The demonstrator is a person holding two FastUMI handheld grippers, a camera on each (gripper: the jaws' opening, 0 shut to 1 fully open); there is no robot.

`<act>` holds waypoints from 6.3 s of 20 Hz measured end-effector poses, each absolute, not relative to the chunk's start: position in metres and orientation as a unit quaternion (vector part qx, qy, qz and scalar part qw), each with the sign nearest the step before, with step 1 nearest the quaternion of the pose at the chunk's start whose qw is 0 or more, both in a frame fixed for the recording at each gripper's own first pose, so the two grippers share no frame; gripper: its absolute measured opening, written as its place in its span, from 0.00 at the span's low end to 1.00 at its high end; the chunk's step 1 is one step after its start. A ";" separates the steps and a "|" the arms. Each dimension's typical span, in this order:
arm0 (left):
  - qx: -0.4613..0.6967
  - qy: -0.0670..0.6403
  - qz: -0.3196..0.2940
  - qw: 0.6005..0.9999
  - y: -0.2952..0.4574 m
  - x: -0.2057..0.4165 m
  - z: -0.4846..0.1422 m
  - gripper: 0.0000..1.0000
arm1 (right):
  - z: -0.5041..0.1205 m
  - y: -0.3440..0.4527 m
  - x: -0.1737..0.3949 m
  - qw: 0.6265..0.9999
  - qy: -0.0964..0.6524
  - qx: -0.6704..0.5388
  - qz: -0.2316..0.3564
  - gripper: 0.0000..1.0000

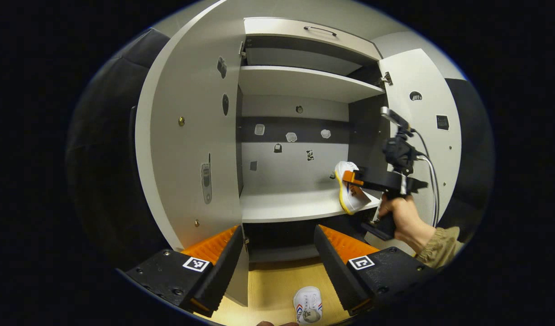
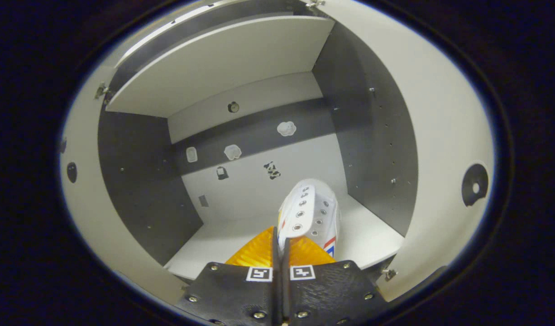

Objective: Grab one shoe with the right hand and put it into the shoe cabinet, grab the other shoe with the left hand and put it into the shoe cabinet; then close the right door with the right hand and the left door with the left hand.

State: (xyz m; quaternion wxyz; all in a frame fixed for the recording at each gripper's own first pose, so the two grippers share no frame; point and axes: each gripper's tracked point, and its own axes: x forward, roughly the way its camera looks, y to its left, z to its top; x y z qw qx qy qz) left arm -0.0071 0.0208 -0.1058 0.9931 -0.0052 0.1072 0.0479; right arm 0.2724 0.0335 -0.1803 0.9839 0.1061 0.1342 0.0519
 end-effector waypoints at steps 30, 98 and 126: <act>-0.011 0.291 -0.025 0.956 -0.018 0.004 -0.310 0.96 | -0.067 0.024 0.174 0.995 0.053 0.049 0.070 0.23; -0.084 0.201 0.040 0.975 0.039 0.294 -0.154 0.04 | 0.003 -0.219 -0.043 0.991 -0.009 0.047 -0.128 0.23; 0.014 0.048 0.028 0.998 -0.009 0.111 0.003 0.99 | -0.040 -0.235 0.022 0.996 0.051 0.018 -0.075 0.82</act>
